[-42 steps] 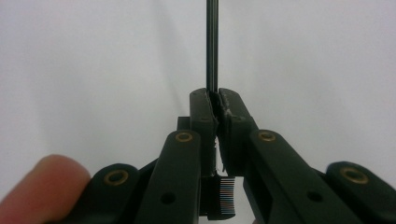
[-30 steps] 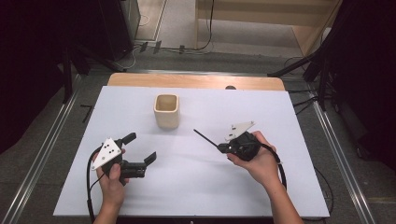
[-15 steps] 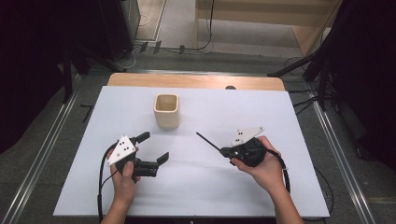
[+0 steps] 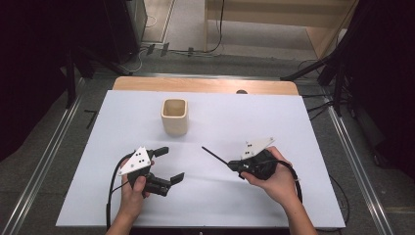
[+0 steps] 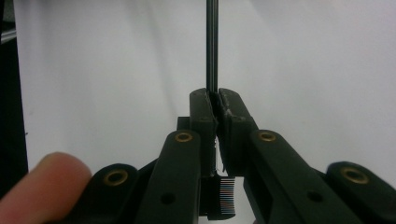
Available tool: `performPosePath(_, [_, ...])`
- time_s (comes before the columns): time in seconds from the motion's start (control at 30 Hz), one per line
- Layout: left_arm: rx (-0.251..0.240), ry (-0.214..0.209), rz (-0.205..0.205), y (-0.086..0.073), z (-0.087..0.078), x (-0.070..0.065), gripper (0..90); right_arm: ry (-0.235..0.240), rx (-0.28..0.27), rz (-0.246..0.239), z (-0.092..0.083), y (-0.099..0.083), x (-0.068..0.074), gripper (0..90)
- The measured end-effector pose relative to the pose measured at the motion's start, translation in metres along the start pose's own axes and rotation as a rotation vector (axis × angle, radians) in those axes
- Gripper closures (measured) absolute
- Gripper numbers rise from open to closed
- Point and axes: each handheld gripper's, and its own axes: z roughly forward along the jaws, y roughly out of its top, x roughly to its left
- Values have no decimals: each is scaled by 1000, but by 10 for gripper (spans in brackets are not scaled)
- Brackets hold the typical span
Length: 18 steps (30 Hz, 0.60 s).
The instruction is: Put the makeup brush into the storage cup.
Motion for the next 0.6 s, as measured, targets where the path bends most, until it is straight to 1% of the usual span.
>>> performPosePath(0.03, [-2,-34,-6,-1,1,0,2,0,5,-1,1,1,1,872])
performPosePath(0.07, [-2,-34,-6,-1,1,0,2,0,5,-1,1,1,1,872])
performPosePath(0.1, [-4,-42,0,0,1,-1,2,12,8,-8,2,2,4,873])
performPosePath(0.13, [6,-47,13,1,3,-4,2,17,2,-19,3,3,4,872])
performPosePath(0.17, [6,-47,13,1,3,-4,2,25,-2,-23,3,3,6,873])
performPosePath(0.2, [20,-61,28,2,4,-6,3,29,-6,-35,3,4,7,872])
performPosePath(0.23, [22,-57,36,2,5,-8,8,31,-4,-43,3,5,8,873])
performPosePath(0.3, [21,-57,31,2,5,-9,85,34,-2,-59,4,8,11,872])
performPosePath(0.33, [21,-68,24,2,6,-9,85,34,-2,-59,4,8,11,872])
performPosePath(0.37, [23,-79,23,2,8,-10,93,52,-4,-80,6,9,15,872])
performPosePath(0.4, [24,-88,18,2,8,-11,120,55,4,-86,7,10,16,872])
performPosePath(0.43, [24,-88,18,2,8,-11,137,59,8,-93,8,10,16,872])
performPosePath(0.47, [29,-98,20,2,9,-11,138,61,13,-101,10,10,17,872])
performPosePath(0.5, [36,-118,22,3,9,-12,143,67,16,-106,11,10,18,872])
performPosePath(0.53, [36,-118,22,3,9,-12,152,67,16,-106,11,10,18,872])
performPosePath(0.57, [39,-134,16,3,10,-12,169,74,22,-122,14,11,19,872])
performPosePath(0.6, [42,-154,10,3,10,-13,207,80,24,-130,15,11,20,872])
